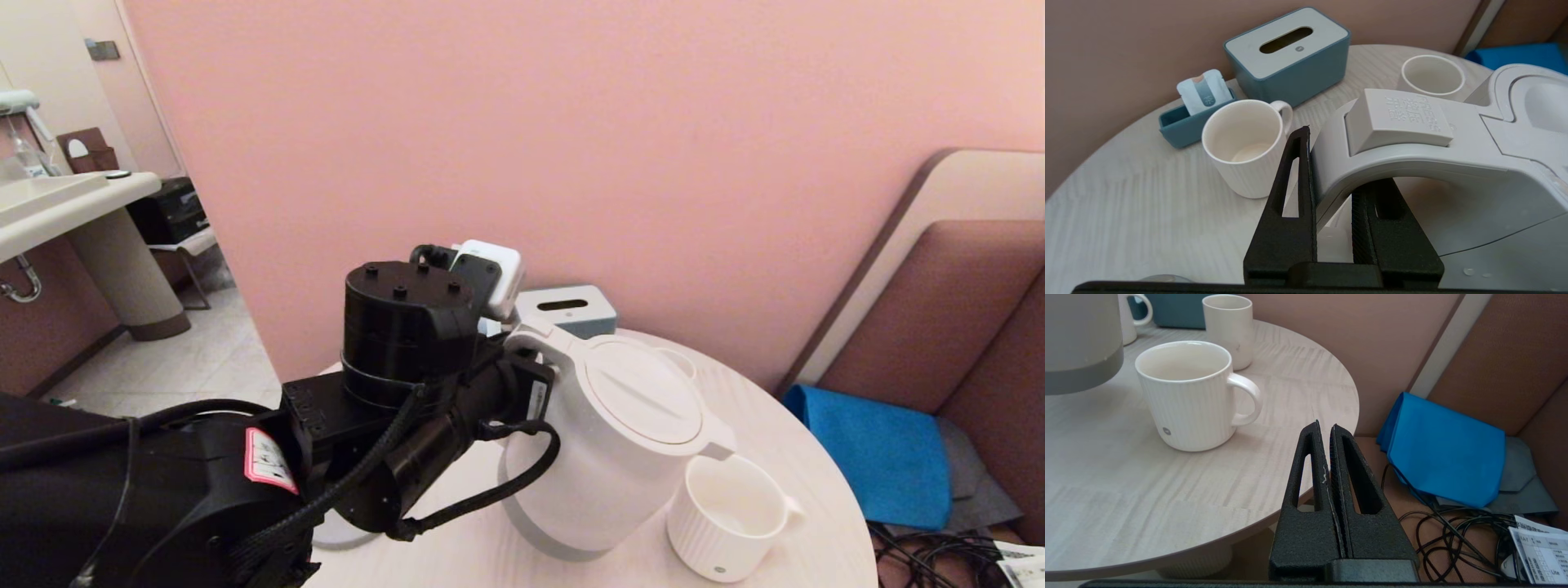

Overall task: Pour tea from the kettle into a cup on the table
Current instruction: Pour water into the cup

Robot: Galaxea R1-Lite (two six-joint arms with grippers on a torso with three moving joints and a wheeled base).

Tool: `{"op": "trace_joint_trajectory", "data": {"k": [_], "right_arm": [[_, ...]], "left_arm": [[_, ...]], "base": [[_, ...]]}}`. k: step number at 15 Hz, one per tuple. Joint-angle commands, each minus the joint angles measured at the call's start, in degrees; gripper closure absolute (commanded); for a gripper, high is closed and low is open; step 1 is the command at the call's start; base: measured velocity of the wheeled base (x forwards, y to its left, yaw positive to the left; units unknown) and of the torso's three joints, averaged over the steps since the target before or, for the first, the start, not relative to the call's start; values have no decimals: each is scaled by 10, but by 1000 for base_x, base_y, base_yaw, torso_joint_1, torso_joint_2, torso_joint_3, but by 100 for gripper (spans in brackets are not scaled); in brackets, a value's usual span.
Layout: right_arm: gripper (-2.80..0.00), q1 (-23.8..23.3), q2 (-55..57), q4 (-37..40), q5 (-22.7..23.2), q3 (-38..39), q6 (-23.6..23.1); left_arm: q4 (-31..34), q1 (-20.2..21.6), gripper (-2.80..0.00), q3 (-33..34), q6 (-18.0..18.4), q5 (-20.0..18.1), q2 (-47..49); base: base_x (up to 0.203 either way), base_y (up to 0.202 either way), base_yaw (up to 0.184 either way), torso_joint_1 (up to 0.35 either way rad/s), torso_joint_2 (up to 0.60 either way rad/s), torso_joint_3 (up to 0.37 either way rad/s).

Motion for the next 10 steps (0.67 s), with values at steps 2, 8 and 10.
{"op": "trace_joint_trajectory", "data": {"k": [2, 8, 10], "right_arm": [[0, 0, 0, 0, 0, 0, 0], [0, 0, 0, 0, 0, 0, 0], [0, 0, 0, 0, 0, 0, 0]], "left_arm": [[-4, 0, 0, -24, 17, 1, 14], [-5, -4, 0, -62, 54, 2, 54], [-5, -4, 0, -73, 67, 2, 62]], "base": [[0, 0, 0, 0, 0, 0], [0, 0, 0, 0, 0, 0], [0, 0, 0, 0, 0, 0]]}}
